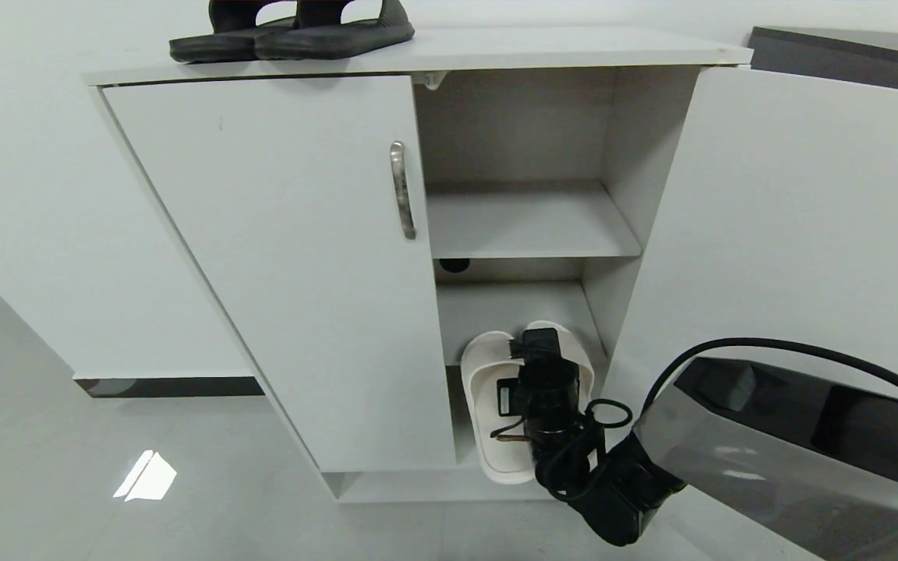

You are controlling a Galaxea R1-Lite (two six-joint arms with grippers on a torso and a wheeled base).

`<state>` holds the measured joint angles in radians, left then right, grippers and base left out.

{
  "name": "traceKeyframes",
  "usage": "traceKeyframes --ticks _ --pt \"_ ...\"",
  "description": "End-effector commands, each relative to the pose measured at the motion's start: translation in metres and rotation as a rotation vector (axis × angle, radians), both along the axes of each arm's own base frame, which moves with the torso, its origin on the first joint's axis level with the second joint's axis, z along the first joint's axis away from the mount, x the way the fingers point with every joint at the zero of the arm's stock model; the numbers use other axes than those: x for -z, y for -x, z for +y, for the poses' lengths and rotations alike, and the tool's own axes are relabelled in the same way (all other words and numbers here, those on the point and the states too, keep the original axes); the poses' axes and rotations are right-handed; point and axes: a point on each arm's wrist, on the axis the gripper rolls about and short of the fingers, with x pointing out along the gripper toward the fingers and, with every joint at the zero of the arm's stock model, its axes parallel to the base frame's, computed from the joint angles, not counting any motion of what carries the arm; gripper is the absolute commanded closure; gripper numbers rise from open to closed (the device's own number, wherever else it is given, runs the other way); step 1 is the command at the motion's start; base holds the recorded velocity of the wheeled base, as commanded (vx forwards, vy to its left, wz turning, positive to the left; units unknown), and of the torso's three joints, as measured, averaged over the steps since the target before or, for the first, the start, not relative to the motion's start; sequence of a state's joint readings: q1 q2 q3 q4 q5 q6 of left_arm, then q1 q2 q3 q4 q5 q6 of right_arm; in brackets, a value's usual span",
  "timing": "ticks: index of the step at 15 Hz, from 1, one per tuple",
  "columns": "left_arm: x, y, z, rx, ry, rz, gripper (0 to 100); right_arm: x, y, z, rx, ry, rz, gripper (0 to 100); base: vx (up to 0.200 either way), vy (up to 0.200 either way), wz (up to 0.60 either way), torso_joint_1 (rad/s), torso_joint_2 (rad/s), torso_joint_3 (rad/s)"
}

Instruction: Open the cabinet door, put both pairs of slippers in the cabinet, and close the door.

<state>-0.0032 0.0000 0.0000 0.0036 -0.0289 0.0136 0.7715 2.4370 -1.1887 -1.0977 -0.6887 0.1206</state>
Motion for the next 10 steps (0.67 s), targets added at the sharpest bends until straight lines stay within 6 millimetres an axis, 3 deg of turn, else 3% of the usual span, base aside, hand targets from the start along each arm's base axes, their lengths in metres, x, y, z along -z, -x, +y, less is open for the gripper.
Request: traceKeyframes --ticks 1,8,10 --pt "0.0 0.0 0.0 0.0 0.0 0.001 100 0.005 -0.005 0.002 0.003 0.004 0.0 100 0.2 0.0 0.0 0.007 0.01 0.002" --pt "0.0 0.0 0.0 0.002 0.0 0.001 100 0.014 -0.026 0.005 0.014 -0.005 -0.02 100 0.2 0.0 0.0 0.003 0.0 0.002" --pt "0.0 0.0 0.0 0.002 0.0 0.001 100 0.015 -0.034 0.006 0.02 0.005 -0.01 100 0.0 0.0 0.0 0.0 0.0 0.0"
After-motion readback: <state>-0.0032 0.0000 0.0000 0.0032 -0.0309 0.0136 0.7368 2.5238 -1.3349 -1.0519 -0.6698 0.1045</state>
